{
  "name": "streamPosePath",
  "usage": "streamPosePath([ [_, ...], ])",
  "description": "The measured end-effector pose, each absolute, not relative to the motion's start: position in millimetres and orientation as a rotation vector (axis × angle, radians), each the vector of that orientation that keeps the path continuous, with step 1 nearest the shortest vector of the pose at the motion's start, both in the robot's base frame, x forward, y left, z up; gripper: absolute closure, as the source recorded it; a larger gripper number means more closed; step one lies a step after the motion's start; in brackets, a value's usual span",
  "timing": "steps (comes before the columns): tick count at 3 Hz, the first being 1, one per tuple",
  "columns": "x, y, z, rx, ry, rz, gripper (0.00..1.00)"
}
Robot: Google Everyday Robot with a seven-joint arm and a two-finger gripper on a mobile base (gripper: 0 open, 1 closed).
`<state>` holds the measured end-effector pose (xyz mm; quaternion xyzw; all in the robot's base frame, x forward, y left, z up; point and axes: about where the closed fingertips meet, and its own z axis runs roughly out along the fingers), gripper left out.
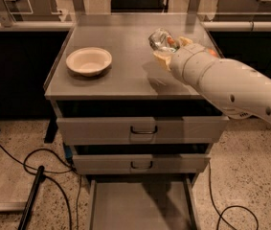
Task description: Pick 7up can from bottom drawer and place on counter
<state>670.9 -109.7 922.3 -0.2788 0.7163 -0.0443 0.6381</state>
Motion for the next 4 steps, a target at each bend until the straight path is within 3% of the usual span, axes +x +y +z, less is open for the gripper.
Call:
streamPosePath([
  [4,712.1,-17.0,877.1,-0.964,1.703,0.173,1.00],
])
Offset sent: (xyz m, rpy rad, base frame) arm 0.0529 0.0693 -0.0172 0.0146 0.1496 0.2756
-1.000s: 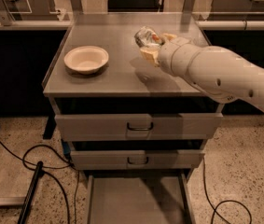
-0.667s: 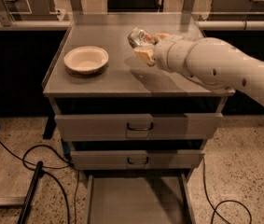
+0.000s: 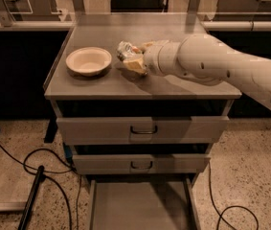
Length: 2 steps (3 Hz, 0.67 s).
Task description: Pick 7up can from bottom drawer and place on counter
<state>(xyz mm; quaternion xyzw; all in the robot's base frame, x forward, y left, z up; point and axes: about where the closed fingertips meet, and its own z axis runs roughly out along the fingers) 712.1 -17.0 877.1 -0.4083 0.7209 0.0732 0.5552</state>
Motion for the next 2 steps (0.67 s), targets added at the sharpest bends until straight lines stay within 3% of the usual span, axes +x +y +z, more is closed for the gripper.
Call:
streamPosePath([
  [2,711.3,-7.2,863.5,-1.039,1.727,0.187,1.00],
])
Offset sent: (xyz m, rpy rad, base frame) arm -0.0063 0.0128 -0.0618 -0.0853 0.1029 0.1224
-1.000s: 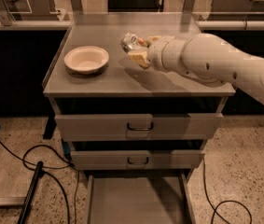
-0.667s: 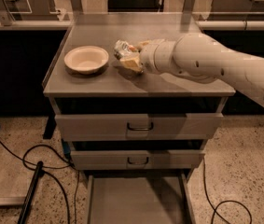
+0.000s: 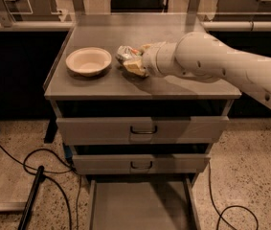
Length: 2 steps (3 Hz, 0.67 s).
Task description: Pick 7up can from bottom drawer and place on counter
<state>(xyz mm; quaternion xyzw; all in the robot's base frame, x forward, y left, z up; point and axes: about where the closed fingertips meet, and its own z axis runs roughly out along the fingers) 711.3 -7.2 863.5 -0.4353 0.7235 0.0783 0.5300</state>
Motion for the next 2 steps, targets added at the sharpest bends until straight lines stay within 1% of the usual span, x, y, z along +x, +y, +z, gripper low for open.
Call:
streamPosePath([
  [1,711.3,-7.1,863.5,-1.039,1.727,0.187,0.81],
  [2,711.3,-7.1,863.5,-1.039,1.727,0.187,0.57],
])
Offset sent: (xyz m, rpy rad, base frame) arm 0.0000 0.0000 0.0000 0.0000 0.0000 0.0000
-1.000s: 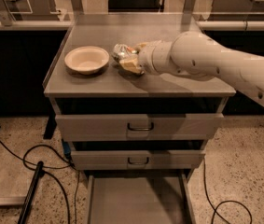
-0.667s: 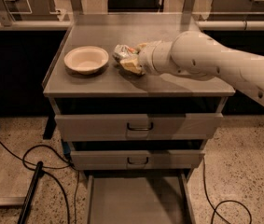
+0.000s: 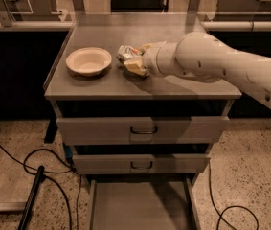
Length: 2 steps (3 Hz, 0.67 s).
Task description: Pick 7up can from bottom drawer and place on counter
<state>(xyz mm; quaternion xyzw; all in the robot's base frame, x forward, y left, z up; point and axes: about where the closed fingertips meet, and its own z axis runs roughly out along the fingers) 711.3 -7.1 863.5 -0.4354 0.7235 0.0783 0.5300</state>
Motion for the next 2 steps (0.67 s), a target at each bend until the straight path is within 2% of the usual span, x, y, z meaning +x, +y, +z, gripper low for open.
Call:
streamPosePath([
  [2,711.3,-7.0,863.5,-1.039,1.727,0.187,0.11],
])
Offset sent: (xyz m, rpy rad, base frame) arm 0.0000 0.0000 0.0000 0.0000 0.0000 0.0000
